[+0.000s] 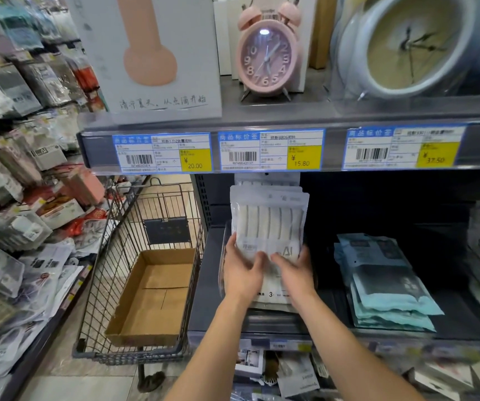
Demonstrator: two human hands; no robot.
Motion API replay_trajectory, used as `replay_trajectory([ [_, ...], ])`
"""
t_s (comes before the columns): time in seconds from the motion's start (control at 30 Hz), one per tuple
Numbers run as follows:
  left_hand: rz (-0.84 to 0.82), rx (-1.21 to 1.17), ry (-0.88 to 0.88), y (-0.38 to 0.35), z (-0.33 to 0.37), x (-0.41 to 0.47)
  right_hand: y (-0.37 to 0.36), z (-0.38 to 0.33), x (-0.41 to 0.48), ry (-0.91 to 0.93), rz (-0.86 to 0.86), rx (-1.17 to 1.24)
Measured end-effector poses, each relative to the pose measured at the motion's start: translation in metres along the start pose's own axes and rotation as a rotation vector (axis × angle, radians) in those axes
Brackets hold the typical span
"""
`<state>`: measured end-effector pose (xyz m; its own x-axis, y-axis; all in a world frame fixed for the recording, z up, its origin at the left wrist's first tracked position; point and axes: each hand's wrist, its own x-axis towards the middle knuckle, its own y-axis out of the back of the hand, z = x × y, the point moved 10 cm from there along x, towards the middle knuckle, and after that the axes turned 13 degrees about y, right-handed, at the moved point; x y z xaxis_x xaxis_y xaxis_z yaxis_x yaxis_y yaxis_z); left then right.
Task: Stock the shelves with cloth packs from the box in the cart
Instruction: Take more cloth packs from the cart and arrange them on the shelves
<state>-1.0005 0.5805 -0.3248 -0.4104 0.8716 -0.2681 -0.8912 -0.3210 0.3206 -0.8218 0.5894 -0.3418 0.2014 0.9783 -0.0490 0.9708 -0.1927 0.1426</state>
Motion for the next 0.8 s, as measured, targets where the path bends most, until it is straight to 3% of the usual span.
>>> replay_trajectory([
  [0.2,-0.027,-0.004,-0.003,-0.005,-0.003,0.011,-0.003,-0.005,0.000,-0.027,-0.040,-0.083],
  [0.43,0.081,0.037,0.029,0.011,0.005,0.004,0.001,-0.017,0.010,-0.026,-0.065,-0.230],
  [0.8,0.016,0.037,0.019,0.002,0.012,0.016,0.003,-0.009,0.022,-0.098,0.014,0.013],
])
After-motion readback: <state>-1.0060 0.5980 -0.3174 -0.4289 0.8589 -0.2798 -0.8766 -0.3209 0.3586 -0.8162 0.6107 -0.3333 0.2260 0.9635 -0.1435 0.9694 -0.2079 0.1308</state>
